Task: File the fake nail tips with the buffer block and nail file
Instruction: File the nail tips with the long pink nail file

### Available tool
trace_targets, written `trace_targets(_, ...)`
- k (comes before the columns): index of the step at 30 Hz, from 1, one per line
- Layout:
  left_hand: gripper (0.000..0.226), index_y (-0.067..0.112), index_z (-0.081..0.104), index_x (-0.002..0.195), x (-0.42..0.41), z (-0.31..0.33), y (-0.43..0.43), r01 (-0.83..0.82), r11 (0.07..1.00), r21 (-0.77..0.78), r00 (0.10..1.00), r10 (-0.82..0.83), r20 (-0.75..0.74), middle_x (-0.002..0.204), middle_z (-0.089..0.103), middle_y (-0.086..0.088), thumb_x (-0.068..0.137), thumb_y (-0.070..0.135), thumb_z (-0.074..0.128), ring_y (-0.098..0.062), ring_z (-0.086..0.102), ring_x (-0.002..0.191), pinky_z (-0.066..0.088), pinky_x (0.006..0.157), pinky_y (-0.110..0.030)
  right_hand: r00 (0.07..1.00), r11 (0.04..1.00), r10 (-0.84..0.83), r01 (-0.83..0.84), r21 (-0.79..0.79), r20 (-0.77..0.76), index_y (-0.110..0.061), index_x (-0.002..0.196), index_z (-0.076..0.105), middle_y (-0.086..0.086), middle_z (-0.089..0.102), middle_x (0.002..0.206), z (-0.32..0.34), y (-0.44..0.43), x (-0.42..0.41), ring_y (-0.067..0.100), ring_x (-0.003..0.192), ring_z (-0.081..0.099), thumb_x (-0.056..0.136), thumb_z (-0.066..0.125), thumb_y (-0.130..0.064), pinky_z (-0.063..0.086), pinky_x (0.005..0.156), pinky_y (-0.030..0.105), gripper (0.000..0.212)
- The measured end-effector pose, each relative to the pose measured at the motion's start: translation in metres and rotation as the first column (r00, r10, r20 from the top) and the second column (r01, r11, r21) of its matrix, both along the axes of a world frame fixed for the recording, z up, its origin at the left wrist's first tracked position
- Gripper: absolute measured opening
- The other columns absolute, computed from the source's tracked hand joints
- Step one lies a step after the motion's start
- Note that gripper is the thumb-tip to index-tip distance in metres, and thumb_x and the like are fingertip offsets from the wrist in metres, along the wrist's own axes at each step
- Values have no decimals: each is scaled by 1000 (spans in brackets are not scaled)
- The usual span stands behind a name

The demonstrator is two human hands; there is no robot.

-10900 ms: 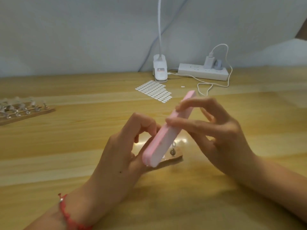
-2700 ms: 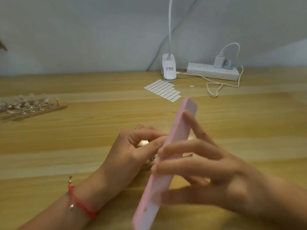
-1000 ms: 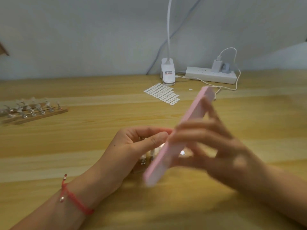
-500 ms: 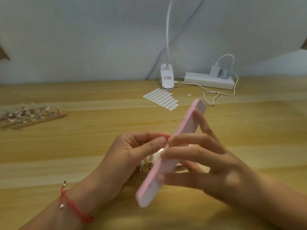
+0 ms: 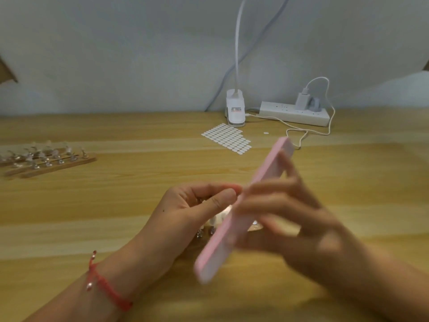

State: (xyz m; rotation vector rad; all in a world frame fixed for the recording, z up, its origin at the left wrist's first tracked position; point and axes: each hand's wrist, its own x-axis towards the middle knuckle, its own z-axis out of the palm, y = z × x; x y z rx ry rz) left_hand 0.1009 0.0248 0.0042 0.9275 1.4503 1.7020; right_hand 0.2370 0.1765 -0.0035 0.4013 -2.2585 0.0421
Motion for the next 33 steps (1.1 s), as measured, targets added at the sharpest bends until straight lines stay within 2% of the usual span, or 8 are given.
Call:
trace_targets(5,28,24,78,95,-3,-2,-2,-4,1000,-19,999,3,-38,95,76,-3,69,35,79,-9,69,82,54,66,-21,996,990,-84,78,-121,-44,-12,106,74,11,63,113,16,18,-2,33,103,61,96,56,-4,33,113,38,22)
trace_targets(10,30,25,78,93,1,-2,0,16,1000,-20,1000,-16,-16,91,76,-7,65,34,81,-13,69,77,52,64,-20,999,999,43,-43,7,13,-17,102,79,8,68,113,-3,0,-2,23,112,60,98,60,-6,34,109,62,22)
trace_targets(14,28,30,79,88,0,-1,1,-18,1000,-5,996,17,-93,86,76,-2,63,42,73,-5,68,75,49,63,-15,998,988,-55,51,-149,-24,-14,106,76,9,63,112,8,15,-1,30,108,60,94,61,1,34,112,41,25)
trace_targets(17,26,28,78,90,3,-3,1,-84,996,-4,979,82,-189,90,72,-15,68,41,75,-18,63,79,50,71,-32,997,996,71,-71,-49,2,-13,103,78,5,68,114,-7,-8,-3,26,111,63,100,58,-9,33,113,48,21)
trace_targets(21,24,32,78,87,2,-4,2,-195,981,7,902,182,-392,87,74,5,70,48,71,-14,64,86,48,77,-23,996,974,-85,77,-213,-29,-14,106,72,13,63,111,10,18,-3,32,105,59,97,54,1,43,102,42,25)
trace_targets(25,24,27,78,85,5,-4,4,-181,983,38,902,181,-392,85,73,3,69,40,65,-27,63,91,52,71,-29,996,997,83,-82,-12,36,-19,103,79,7,69,114,-9,-7,-1,25,112,62,98,60,-10,35,110,57,21)
trace_targets(29,27,37,77,84,3,-3,3,-207,978,37,880,203,-430,83,72,12,66,50,62,-19,61,88,46,77,-25,995,986,-96,91,-143,-32,-11,106,71,14,64,109,10,22,-1,35,103,61,88,62,12,43,101,50,30)
trace_targets(33,21,31,77,86,7,-5,5,-159,986,42,876,160,-455,81,71,10,71,38,65,-28,60,89,48,81,-34,997,996,74,-75,-43,-23,-18,106,78,4,68,113,-8,-3,-4,26,110,62,101,56,-10,34,112,52,24)
